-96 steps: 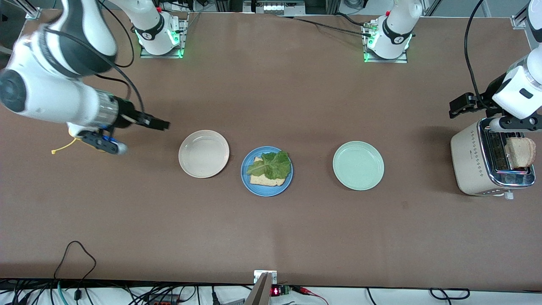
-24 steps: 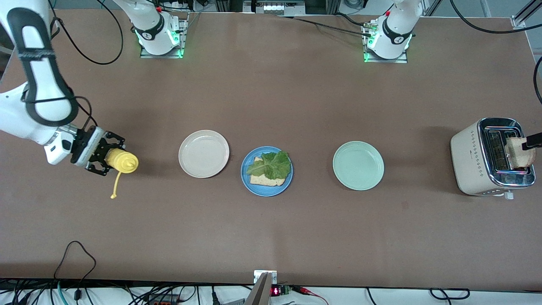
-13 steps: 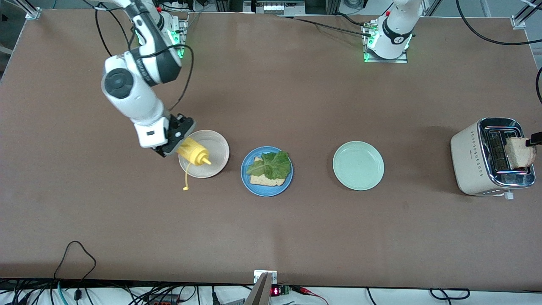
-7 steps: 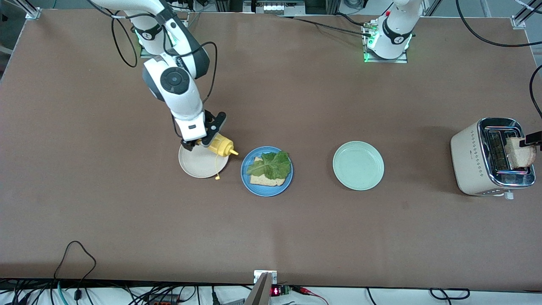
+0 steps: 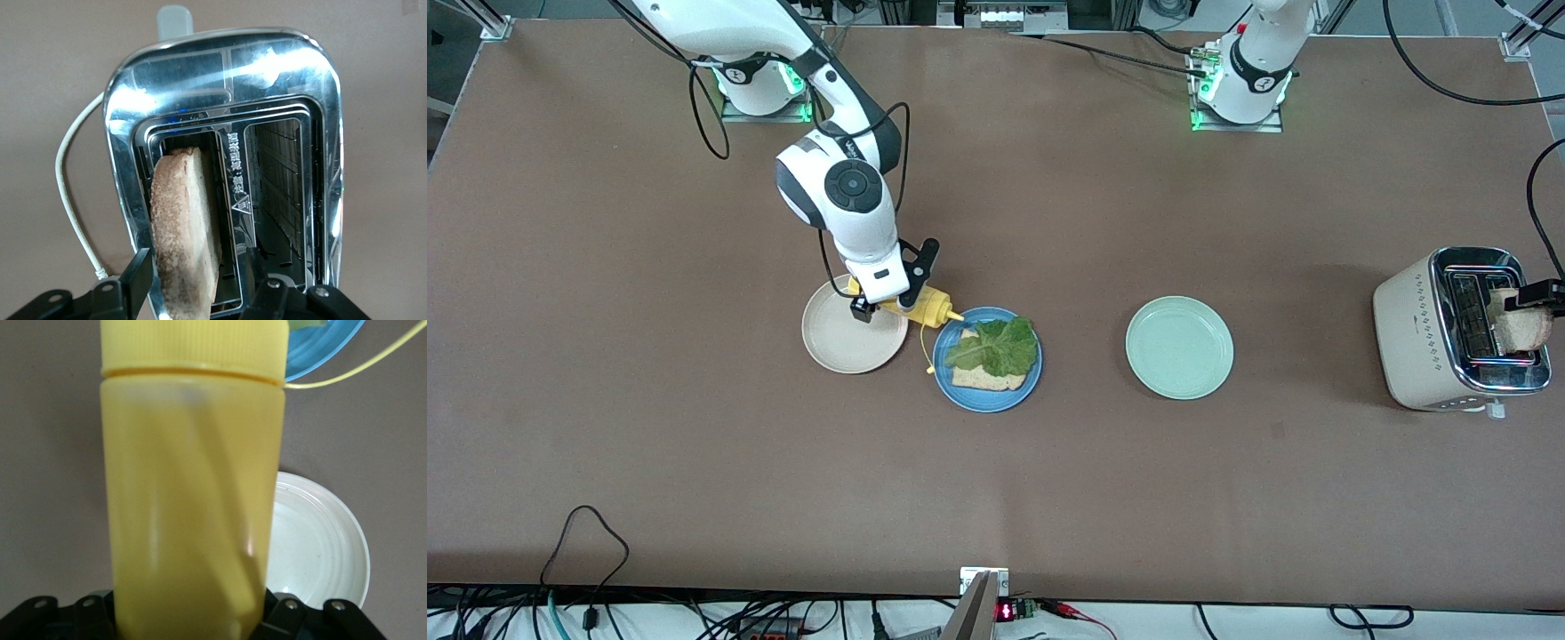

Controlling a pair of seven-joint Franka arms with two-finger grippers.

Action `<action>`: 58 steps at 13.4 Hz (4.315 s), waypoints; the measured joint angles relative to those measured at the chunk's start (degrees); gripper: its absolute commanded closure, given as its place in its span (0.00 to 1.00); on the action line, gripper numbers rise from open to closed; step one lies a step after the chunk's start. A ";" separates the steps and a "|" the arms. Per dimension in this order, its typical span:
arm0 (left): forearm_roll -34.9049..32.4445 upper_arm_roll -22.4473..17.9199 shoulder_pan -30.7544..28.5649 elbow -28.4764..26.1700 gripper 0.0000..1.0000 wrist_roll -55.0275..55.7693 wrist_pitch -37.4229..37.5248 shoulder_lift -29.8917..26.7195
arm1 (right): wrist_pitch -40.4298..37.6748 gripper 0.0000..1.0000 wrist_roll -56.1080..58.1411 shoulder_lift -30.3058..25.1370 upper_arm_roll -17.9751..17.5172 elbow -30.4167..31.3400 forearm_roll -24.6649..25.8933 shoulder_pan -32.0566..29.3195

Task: Make sandwich in blue plate with both arms
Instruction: 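Tilt the yellow bottle over the lettuce with the right gripper, then carry the bottle back while the left gripper lifts the second toast, then lower the second toast onto the lettuce on the blue plate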

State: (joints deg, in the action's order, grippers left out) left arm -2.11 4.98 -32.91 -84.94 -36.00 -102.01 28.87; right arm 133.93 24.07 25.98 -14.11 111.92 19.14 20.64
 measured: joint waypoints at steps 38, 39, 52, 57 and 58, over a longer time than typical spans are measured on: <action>6.47 41.02 27.77 -3.84 0.99 61.88 -36.18 12.95 | -42.72 0.98 125.00 16.91 3.92 -9.88 -61.94 -67.38; 6.47 41.01 28.71 -3.83 0.99 63.00 -39.03 14.29 | -42.96 0.97 125.17 18.22 3.88 -11.04 -61.95 -67.50; 6.48 40.27 31.89 -9.76 0.88 66.00 -57.18 20.58 | -46.12 0.00 125.26 25.70 3.81 -15.62 -62.03 -69.44; 6.48 38.66 31.17 -11.54 0.03 64.65 -57.18 20.59 | -46.46 0.00 125.26 25.70 3.78 -15.79 -62.08 -71.03; 6.48 38.33 31.08 -11.90 0.00 64.47 -57.19 20.59 | -46.46 0.00 125.26 25.67 3.77 -15.95 -61.94 -71.68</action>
State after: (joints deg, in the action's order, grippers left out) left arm 4.36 43.31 -1.83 -96.84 28.46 -159.19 49.46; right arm 87.48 149.33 51.65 -10.34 95.97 -42.80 -51.04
